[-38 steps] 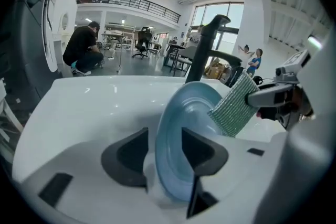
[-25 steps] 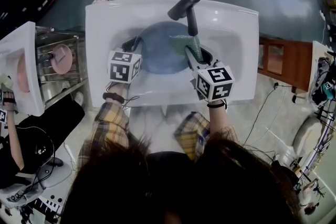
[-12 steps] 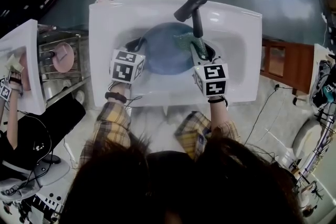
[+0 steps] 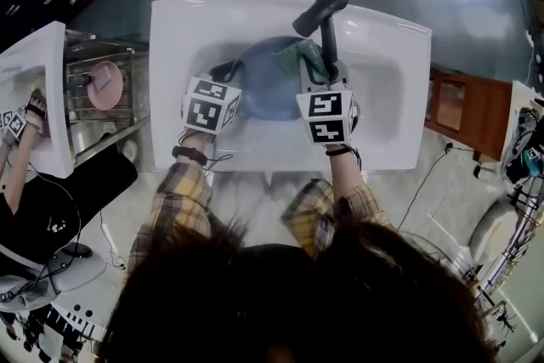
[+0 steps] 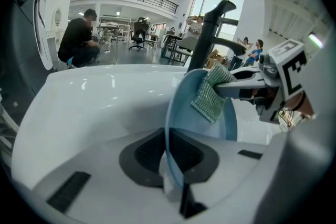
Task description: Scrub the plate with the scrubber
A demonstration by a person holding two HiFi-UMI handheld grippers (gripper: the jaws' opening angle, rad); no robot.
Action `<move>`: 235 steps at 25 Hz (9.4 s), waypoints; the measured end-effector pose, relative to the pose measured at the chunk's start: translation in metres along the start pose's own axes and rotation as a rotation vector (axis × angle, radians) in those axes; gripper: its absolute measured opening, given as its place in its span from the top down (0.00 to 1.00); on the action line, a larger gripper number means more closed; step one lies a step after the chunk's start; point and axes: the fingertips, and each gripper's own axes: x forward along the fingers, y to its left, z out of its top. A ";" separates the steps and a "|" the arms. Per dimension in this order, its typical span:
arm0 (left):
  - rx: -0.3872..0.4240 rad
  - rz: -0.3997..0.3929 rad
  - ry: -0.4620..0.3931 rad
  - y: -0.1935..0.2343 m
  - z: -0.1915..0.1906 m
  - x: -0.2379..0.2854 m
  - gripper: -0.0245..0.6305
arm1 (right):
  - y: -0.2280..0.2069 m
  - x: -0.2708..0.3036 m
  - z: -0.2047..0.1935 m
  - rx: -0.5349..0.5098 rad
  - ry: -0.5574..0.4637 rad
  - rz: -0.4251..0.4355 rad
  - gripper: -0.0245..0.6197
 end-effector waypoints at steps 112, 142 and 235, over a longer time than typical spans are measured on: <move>0.063 -0.013 0.114 -0.017 -0.014 0.004 0.93 | 0.084 0.026 -0.017 -0.450 0.134 0.096 0.81; 0.099 -0.016 0.126 -0.023 -0.012 0.006 0.92 | 0.003 -0.022 -0.091 -0.498 0.331 0.030 0.80; 0.115 -0.056 0.170 -0.028 -0.022 0.010 0.91 | -0.015 -0.024 -0.080 -0.534 0.301 -0.025 0.80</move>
